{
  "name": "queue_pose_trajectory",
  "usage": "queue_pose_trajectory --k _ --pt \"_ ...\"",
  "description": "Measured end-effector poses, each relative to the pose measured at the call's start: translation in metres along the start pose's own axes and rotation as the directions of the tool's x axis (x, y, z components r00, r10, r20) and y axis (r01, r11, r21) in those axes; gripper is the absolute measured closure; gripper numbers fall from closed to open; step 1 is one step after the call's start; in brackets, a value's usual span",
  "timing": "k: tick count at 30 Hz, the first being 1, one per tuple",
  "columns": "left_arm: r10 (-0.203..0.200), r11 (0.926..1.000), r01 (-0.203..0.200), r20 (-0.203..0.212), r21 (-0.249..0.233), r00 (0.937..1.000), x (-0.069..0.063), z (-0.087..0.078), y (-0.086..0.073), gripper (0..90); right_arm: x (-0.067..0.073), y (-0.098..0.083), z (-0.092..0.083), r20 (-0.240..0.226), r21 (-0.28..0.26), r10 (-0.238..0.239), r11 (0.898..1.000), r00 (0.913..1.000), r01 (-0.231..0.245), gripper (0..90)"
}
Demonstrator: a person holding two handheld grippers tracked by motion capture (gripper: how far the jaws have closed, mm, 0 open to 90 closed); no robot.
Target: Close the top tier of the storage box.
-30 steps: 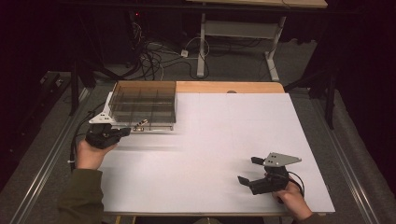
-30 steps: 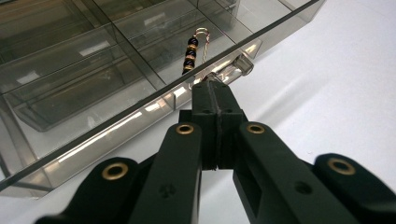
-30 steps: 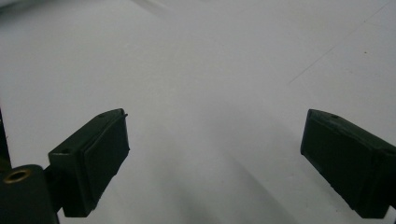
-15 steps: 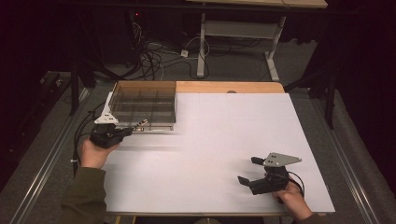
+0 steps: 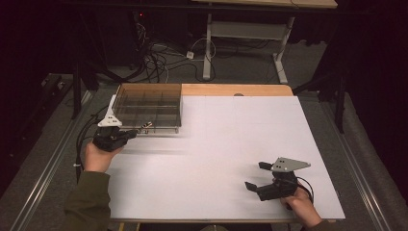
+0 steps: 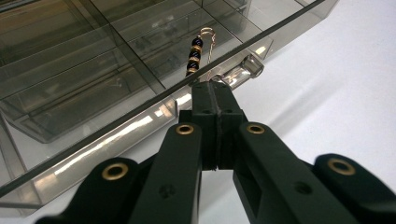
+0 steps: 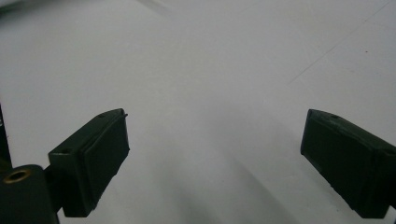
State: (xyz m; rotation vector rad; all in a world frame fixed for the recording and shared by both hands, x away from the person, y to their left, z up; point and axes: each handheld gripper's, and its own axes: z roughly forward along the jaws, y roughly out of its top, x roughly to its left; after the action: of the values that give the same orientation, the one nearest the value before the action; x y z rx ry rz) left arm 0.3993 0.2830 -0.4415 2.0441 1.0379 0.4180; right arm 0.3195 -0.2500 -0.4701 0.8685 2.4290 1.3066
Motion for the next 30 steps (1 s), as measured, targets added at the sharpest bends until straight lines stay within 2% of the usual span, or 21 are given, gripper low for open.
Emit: queue_pose_trajectory --k 7,13,30 --pt "0.0 1.0 0.0 -0.002 -0.003 1.0 0.002 0.001 0.002 87.8 0.0 0.0 0.0 0.0 0.002 -0.003 1.0 1.0 0.003 8.5" --pt "0.019 0.9998 -0.019 -0.019 -0.001 0.9996 0.001 0.003 0.009 87.8 0.0 0.0 0.001 0.001 0.004 -0.007 1.0 1.0 0.007 8.6" --pt "-0.005 0.9995 0.003 -0.039 -0.03 0.9992 0.012 0.008 0.012 87.8 0.0 0.0 0.002 0.002 0.007 -0.004 1.0 1.0 0.004 8.5"
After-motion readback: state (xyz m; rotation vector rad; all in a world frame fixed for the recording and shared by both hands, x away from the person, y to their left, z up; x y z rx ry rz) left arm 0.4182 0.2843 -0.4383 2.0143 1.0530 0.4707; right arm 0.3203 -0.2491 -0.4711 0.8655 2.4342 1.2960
